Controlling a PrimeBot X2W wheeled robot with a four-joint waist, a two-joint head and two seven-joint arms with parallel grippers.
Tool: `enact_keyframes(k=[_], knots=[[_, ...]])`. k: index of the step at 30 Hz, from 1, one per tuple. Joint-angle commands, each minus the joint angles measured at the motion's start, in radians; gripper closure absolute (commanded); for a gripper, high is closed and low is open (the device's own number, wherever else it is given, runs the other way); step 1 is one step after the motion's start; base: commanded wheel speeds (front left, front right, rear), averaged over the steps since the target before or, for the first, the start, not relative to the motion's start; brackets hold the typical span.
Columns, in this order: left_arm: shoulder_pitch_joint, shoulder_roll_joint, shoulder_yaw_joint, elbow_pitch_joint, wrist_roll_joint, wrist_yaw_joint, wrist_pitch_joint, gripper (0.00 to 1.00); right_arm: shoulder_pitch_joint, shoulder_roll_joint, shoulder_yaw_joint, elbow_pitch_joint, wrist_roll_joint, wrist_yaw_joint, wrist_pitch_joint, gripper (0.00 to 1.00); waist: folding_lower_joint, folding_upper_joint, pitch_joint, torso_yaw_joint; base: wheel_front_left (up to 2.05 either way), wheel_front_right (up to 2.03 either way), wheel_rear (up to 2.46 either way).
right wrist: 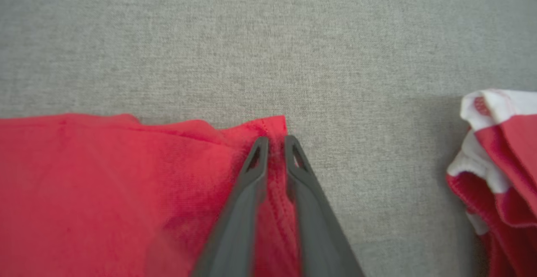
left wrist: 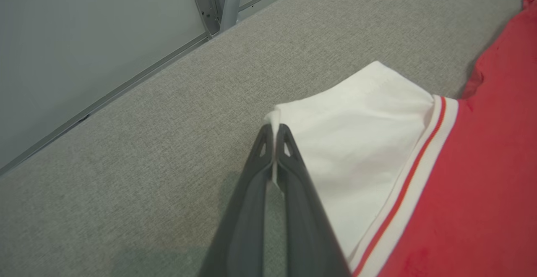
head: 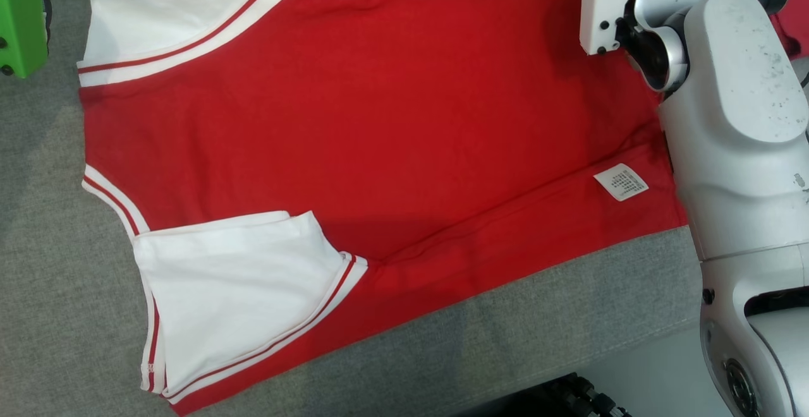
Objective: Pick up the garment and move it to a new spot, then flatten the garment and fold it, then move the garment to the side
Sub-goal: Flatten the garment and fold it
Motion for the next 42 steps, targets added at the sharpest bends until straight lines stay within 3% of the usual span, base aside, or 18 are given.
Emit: enact_keyframes(k=[1,13,26,30,37,42], knots=[[0.002,-0.001,0.0,0.0,0.014,-0.003,-0.002,1.0,0.015,0.0,-0.004,-0.006,-0.005,-0.001,0.004,1.0,0.0,0.0,0.003,0.002,0.0,0.0,0.0],[-0.02,0.009,0.0,-0.009,0.036,-0.003,-0.081,1.0,0.013,-0.006,-0.034,-0.054,-0.041,-0.001,-0.064,1.0,0.0,0.0,0.001,0.008,0.0,0.0,0.0],[-0.115,-0.016,0.001,0.062,0.113,-0.002,-0.416,1.0,-0.036,-0.022,-0.093,-0.051,-0.051,-0.001,-0.294,1.0,0.0,0.0,-0.025,0.031,0.0,0.0,0.0],[-0.086,-0.027,0.0,0.061,0.108,-0.001,-0.433,1.0,-0.037,-0.032,-0.079,-0.029,-0.033,-0.001,-0.338,1.0,0.0,0.0,-0.039,0.043,0.0,0.0,0.0],[-0.004,0.018,0.001,-0.034,0.099,-0.001,-0.464,1.0,0.023,-0.076,-0.021,-0.038,0.049,-0.001,-0.39,1.0,0.0,0.0,-0.078,0.062,0.0,0.0,0.0],[0.09,0.08,0.001,-0.132,0.089,-0.001,-0.521,1.0,0.115,-0.127,0.01,-0.091,0.117,-0.001,-0.4,1.0,0.0,0.0,-0.123,0.076,0.0,0.0,0.0]])
